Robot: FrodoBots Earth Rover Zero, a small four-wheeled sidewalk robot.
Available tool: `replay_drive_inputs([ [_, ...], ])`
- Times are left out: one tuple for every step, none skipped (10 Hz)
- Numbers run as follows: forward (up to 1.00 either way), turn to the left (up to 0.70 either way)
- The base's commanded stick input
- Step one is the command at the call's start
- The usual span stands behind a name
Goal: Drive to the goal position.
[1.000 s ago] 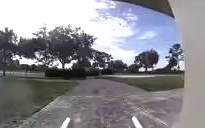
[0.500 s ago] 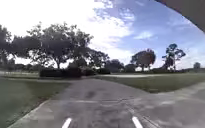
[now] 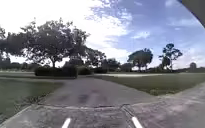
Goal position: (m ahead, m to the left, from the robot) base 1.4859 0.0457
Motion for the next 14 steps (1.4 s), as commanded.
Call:
replay_drive_inputs([
  [0.69, 0.03],
  [0.69, 0.03],
  [0.69, 0.03],
  [0.69, 0.03],
  [0.69, 0.03],
  [0.69, 0.19],
  [0.69, 0.34],
  [0.69, 0.34],
  [0.69, 0.34],
  [0.69, 0.34],
  [0.69, 0.34],
  [0.69, 0.34],
  [0.69, 0.34],
  [0.69, 0.34],
])
